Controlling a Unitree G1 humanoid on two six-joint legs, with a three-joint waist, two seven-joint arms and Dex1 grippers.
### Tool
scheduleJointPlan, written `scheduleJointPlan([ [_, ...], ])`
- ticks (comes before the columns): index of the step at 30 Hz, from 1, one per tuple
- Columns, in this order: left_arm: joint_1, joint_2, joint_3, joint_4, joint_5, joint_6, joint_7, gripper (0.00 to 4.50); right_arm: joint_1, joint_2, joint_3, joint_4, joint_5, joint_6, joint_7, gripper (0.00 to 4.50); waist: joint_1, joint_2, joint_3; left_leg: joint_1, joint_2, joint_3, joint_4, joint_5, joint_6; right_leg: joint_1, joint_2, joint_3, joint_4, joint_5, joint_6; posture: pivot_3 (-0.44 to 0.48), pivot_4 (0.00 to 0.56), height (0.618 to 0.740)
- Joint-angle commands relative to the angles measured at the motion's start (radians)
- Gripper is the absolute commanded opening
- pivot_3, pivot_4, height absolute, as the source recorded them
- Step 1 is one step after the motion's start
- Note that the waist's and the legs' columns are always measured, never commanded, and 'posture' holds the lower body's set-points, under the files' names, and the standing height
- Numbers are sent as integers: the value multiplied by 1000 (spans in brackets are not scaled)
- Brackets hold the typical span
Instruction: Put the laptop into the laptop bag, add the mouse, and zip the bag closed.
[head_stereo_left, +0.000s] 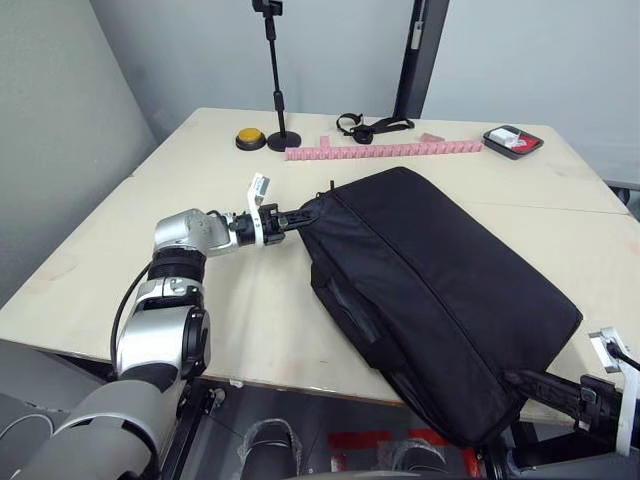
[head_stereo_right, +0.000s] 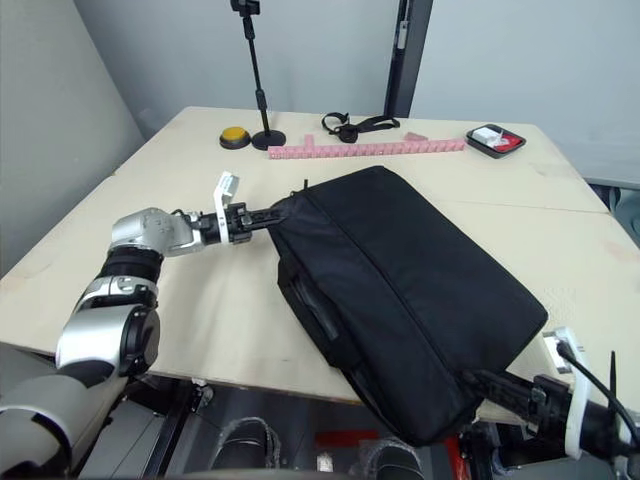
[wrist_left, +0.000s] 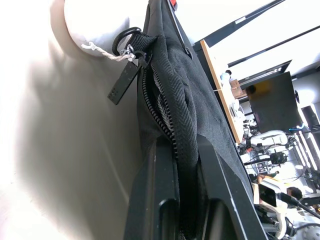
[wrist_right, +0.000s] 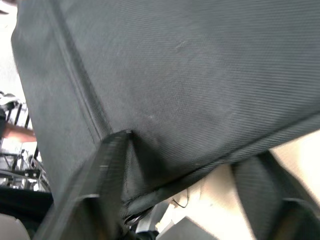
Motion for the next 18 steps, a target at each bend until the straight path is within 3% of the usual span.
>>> scheduleJointPlan([
  [1,9,15,6,-119,-73,40,-24,0,-96,-27,-1,-23,22,-15,-25,1630,-6,0,0,0,0,0,0,0,0,0,0,0,0,0,0,0,150,739],
  [5,47,49,11,-195,-93,74,-12,0,-196,-53,51,-58,-44,-25,-106,422,-9,1,0,0,0,0,0,0,0,0,0,0,1,0,0,0,150,739],
  [11,173,132,-38,-400,-119,125,-6,0,-440,-69,179,-82,-121,-15,-246,422,-29,2,0,0,0,0,0,1,0,-1,1,0,1,0,0,0,150,739],
  [15,316,217,-161,-593,-102,99,-43,0,-603,-65,295,-37,-225,8,-332,422,-34,2,-1,-1,1,1,0,1,0,-2,1,0,1,0,-1,0,150,739],
  [18,389,258,-191,-670,-98,77,-32,0,-684,-56,354,-24,-273,0,-340,422,-32,3,-1,-1,1,1,-1,1,-1,-2,1,0,2,-1,-2,0,150,739],
])
